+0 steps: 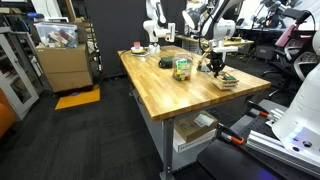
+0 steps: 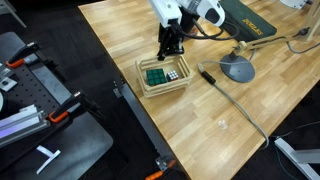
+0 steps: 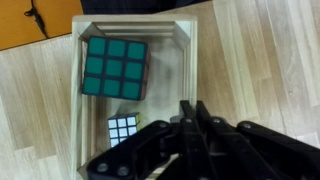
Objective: Move the wooden box to the left
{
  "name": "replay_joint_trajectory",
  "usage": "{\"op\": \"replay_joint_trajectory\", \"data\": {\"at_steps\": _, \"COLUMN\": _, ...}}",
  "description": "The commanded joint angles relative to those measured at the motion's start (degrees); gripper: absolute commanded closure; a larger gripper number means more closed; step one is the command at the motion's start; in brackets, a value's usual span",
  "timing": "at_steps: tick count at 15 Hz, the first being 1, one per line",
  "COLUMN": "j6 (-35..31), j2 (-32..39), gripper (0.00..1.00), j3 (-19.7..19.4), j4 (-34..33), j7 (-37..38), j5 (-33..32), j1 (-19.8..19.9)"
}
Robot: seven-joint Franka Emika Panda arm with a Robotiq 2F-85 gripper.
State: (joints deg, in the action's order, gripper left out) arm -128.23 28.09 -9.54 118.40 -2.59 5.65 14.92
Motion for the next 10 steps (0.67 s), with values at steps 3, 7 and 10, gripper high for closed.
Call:
{"op": "replay_joint_trajectory", "data": {"at_steps": 3, "j6": -0.69, "j2": -0.21, "gripper": 0.98, "j3": 1.32, "j4": 0.39, "j7": -0.81, "j5": -0.29, "j1": -1.32}}
{"op": "replay_joint_trajectory", "data": {"at_steps": 7, "j6": -0.85, "j2": -0.62, "gripper": 0.98, "j3": 2.52, "j4": 0.80, "j7": -1.52, "j5": -1.15, "j1": -2.98}}
{"op": "replay_joint_trajectory", "data": {"at_steps": 10, "j6": -0.64, "j2": -1.06, "gripper": 0.98, "j3": 3.41, "j4": 1.25, "j7": -3.20, "j5": -2.90, "j1": -4.42}}
